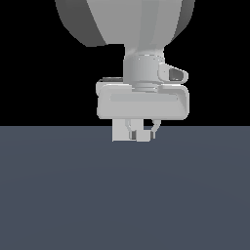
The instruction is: Plug the charger into the wall socket.
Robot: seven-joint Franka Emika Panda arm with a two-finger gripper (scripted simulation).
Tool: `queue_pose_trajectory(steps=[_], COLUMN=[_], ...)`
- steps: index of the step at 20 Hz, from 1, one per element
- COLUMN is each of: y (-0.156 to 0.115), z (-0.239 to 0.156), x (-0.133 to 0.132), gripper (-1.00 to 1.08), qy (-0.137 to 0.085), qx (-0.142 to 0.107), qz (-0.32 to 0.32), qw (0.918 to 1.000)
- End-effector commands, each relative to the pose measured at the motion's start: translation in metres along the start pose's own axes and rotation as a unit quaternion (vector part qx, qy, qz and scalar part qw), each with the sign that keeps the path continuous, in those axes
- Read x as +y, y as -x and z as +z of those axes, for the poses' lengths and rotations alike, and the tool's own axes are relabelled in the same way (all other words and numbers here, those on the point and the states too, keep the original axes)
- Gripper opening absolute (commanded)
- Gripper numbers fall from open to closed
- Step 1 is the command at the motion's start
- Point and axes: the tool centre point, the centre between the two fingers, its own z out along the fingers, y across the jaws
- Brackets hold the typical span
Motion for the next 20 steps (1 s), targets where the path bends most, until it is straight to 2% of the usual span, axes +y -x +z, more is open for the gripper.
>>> queue_pose_trajectory(steps=[1,9,20], y=[-0.013,-0.037,-0.039], z=[-0.006,-0.017,-0.018], x=[-0.003,-0.011,-0.013], gripper=[-1.00,-1.00,-1.00], qy=[-0.004,-0.012,-0.012], qx=[0.000,-0.001,-0.001], qz=[-0.026,-0.074,-0.080], qw=[0.9997,0.9972,0.9967])
